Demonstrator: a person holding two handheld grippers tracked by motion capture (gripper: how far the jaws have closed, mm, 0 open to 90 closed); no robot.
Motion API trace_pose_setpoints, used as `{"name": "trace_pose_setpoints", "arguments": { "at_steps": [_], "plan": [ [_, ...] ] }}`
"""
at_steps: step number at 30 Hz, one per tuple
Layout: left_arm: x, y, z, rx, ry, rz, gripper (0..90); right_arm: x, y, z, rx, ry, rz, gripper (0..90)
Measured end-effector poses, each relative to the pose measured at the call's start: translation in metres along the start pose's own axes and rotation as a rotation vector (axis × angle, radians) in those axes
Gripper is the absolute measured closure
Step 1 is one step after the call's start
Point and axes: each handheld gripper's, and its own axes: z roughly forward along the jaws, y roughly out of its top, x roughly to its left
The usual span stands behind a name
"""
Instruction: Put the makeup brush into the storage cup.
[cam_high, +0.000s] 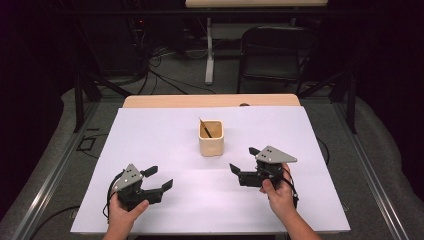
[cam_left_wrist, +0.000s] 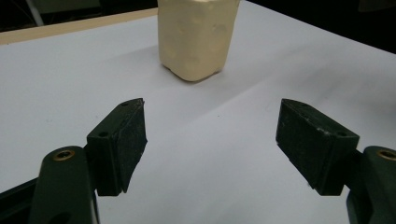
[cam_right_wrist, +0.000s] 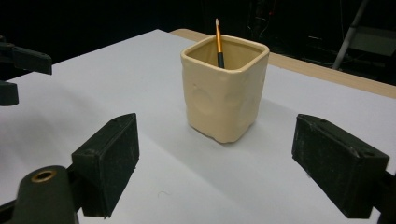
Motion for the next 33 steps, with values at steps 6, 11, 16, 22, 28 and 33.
{"name": "trace_pose_setpoints", "arguments": {
  "at_steps": [6,11,16,22,28,33],
  "plan": [
    [-0.002,-0.001,0.001,0.016,0.002,0.026,22.8,0.001,-0.008,-0.008,-0.002,0.003,0.011,14.5],
    [-0.003,-0.001,0.002,0.024,-0.011,0.028,22.3,-0.001,-0.019,-0.015,0.011,-0.002,0.024,14.5],
    [-0.003,-0.002,0.002,0.022,-0.016,0.040,21.6,-0.002,-0.030,-0.020,0.026,-0.016,0.008,14.5],
    [-0.003,-0.004,0.003,0.027,-0.027,0.062,21.6,-0.002,-0.041,-0.025,0.039,-0.019,0.014,14.5],
    [-0.005,-0.005,0.006,0.042,-0.027,0.072,21.6,0.000,-0.047,-0.028,0.046,-0.014,0.017,14.5],
    [-0.008,-0.008,0.010,0.053,-0.056,0.088,21.6,0.001,-0.048,-0.030,0.041,-0.006,0.022,14.6]
  ]
}}
